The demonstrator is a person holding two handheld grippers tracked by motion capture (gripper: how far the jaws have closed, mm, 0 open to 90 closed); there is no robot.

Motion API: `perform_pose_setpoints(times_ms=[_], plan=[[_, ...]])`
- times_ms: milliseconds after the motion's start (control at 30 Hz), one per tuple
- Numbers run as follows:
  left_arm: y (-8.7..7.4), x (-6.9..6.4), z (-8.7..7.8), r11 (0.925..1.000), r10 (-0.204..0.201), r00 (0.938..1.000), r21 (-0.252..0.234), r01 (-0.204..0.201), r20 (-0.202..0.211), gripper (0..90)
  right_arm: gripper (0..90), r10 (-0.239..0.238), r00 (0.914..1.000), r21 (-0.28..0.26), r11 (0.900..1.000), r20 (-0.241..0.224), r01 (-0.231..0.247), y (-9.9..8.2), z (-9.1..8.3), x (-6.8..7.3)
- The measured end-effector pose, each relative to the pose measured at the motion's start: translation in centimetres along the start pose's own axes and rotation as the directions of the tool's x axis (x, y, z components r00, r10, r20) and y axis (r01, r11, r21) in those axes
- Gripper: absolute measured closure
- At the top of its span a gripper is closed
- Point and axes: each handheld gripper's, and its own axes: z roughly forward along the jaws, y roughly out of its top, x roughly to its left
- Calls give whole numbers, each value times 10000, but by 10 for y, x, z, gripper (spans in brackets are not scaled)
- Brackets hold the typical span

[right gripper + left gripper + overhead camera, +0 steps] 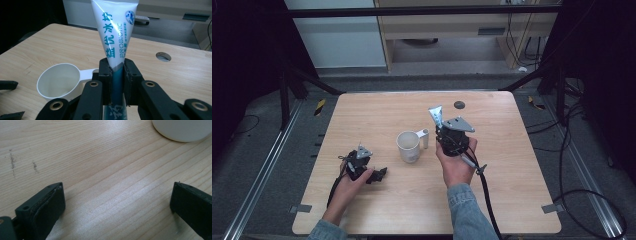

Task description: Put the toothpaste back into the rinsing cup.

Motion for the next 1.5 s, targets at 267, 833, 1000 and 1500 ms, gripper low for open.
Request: perform_pose_setpoints(times_ms=[267, 833, 1000, 1500], plan=[[0, 0, 0, 10000, 10, 10000, 4, -10, 15, 0, 786, 31, 9999, -209, 9998, 102, -29, 4, 2, -1], [0, 1, 0, 10000, 14, 10000, -27, -14, 42, 0, 786, 448, 9989, -1428, 9889, 156, -421, 21, 14, 6], [0, 1, 0, 10000, 40, 10000, -26, -40, 30, 0, 786, 430, 9991, -1747, 9838, 72, -411, 26, 18, 8], [0, 1, 0, 10000, 60, 10000, -28, -60, 57, 0, 787, 309, 9995, -2292, 9729, -70, -317, 35, 17, 19]])
